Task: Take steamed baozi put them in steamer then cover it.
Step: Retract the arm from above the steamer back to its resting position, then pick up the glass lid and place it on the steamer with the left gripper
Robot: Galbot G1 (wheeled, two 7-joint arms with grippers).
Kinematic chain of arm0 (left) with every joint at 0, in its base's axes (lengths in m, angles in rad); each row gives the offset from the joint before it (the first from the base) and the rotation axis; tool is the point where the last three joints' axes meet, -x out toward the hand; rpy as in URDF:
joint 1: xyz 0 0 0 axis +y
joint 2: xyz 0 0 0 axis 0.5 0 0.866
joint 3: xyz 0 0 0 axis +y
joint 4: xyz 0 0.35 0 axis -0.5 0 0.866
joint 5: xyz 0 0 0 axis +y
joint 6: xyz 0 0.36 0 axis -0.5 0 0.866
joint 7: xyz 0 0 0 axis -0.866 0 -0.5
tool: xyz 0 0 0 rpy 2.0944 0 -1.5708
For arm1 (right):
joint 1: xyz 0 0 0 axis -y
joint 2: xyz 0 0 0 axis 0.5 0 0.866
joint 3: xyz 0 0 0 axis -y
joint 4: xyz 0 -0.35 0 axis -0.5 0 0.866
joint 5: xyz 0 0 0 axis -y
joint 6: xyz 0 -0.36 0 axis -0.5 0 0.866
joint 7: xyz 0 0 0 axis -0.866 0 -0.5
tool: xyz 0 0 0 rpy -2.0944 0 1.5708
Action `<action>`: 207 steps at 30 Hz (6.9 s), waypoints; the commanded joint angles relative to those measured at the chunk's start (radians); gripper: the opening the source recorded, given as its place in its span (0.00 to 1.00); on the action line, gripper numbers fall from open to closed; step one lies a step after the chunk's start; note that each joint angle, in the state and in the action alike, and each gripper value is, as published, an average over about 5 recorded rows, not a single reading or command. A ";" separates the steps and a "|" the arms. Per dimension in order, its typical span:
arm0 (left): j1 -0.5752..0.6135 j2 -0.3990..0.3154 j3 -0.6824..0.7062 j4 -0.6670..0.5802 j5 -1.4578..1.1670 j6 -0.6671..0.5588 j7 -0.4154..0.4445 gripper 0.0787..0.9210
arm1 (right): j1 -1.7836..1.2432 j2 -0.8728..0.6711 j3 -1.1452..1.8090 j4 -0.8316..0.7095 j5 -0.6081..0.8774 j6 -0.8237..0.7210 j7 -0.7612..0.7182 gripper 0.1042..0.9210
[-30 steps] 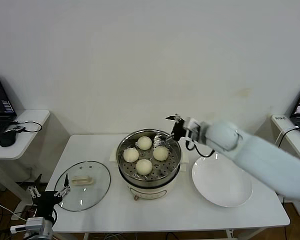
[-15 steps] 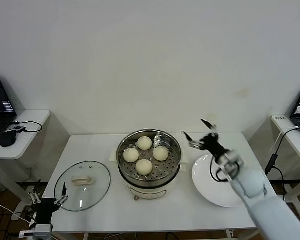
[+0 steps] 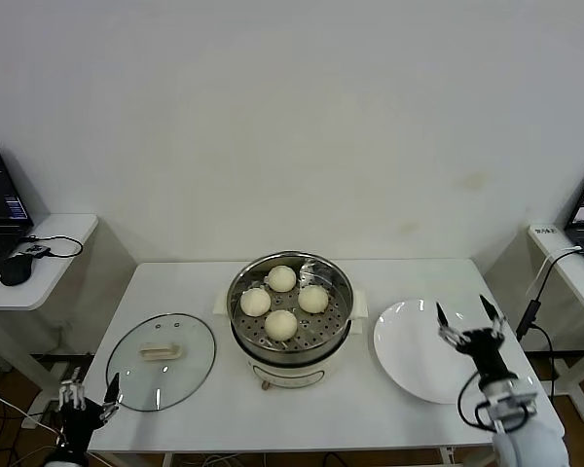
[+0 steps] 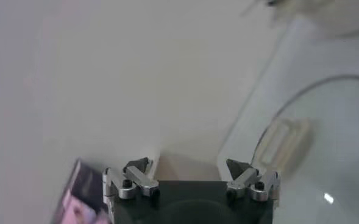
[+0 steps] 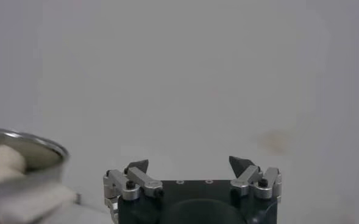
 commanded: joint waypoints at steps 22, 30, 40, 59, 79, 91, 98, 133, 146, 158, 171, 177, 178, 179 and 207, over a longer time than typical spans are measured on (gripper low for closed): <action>-0.339 0.036 0.169 0.272 0.334 -0.059 0.004 0.88 | -0.186 0.113 0.102 -0.046 -0.061 0.089 0.010 0.88; -0.398 0.043 0.185 0.332 0.335 -0.057 0.010 0.88 | -0.193 0.121 0.096 -0.050 -0.070 0.093 0.006 0.88; -0.376 0.040 0.191 0.325 0.336 -0.055 0.012 0.88 | -0.193 0.122 0.090 -0.053 -0.072 0.091 0.003 0.88; -0.445 0.059 0.196 0.396 0.334 -0.039 0.034 0.88 | -0.196 0.133 0.071 -0.064 -0.091 0.093 -0.001 0.88; -0.494 0.056 0.224 0.449 0.296 -0.036 0.063 0.76 | -0.193 0.149 0.060 -0.085 -0.116 0.102 -0.006 0.88; -0.496 0.046 0.222 0.484 0.275 -0.056 0.026 0.35 | -0.185 0.152 0.052 -0.088 -0.124 0.101 -0.008 0.88; -0.444 0.048 0.190 0.392 0.255 -0.046 -0.012 0.12 | -0.184 0.151 0.049 -0.084 -0.152 0.110 -0.019 0.88; -0.406 0.271 0.443 -0.420 0.034 0.522 0.387 0.07 | -0.192 0.170 -0.023 -0.037 -0.342 0.138 -0.013 0.88; -0.648 0.075 0.695 -0.267 0.280 0.585 0.522 0.07 | -0.194 0.230 -0.030 -0.077 -0.478 0.175 0.041 0.88; -0.801 -0.086 0.822 -0.107 0.377 0.600 0.553 0.07 | -0.190 0.255 -0.024 -0.110 -0.505 0.199 0.051 0.88; -0.797 -0.129 0.837 -0.027 0.396 0.582 0.531 0.07 | -0.193 0.251 -0.017 -0.123 -0.502 0.207 0.051 0.88; -0.791 -0.135 0.829 -0.007 0.396 0.575 0.519 0.07 | -0.195 0.252 -0.021 -0.125 -0.503 0.210 0.051 0.88; -0.791 -0.136 0.828 -0.006 0.396 0.574 0.518 0.07 | -0.196 0.252 -0.021 -0.125 -0.503 0.211 0.051 0.88; -0.790 -0.136 0.828 -0.006 0.395 0.574 0.517 0.07 | -0.197 0.252 -0.022 -0.125 -0.503 0.211 0.051 0.88; -0.770 -0.152 0.838 -0.009 0.396 0.553 0.509 0.07 | -0.199 0.247 -0.028 -0.147 -0.505 0.224 0.049 0.88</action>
